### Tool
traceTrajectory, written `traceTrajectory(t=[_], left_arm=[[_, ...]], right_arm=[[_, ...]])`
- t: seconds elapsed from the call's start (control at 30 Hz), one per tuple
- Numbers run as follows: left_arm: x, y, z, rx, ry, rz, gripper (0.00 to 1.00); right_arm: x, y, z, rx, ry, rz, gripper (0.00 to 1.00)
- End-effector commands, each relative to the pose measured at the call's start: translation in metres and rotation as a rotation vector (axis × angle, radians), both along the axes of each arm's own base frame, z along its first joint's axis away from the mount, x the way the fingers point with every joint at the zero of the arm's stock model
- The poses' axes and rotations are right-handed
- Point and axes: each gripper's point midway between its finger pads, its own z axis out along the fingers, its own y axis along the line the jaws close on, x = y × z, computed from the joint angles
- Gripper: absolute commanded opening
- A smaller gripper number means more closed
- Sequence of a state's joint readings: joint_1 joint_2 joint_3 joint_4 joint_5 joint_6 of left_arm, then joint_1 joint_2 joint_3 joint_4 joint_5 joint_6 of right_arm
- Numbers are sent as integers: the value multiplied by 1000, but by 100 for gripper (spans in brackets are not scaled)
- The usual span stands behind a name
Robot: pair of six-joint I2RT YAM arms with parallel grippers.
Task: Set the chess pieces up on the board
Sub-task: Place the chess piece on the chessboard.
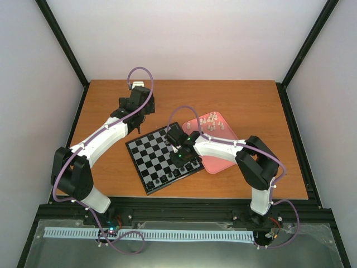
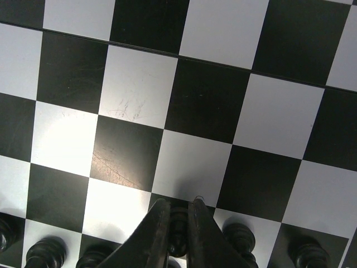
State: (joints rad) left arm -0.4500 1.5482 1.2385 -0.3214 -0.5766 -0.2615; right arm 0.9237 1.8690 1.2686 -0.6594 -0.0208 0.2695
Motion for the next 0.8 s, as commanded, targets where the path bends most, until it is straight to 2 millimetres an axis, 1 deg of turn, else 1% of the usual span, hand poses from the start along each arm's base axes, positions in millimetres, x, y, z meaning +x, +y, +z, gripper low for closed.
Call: traceTrajectory(t=[0.0,0.1,0.77], left_arm=[[-1,-3,9,0,-27,-11,100],[-1,-3,10,-2,-29,-11,100],[0,-4,11,-4,-32,-12,100]], right_arm=[[-5,1,-3,-2,7,15,11],[-6,1,-2,0,8,15,13],[-13,-2,6,-5,6,29,13]])
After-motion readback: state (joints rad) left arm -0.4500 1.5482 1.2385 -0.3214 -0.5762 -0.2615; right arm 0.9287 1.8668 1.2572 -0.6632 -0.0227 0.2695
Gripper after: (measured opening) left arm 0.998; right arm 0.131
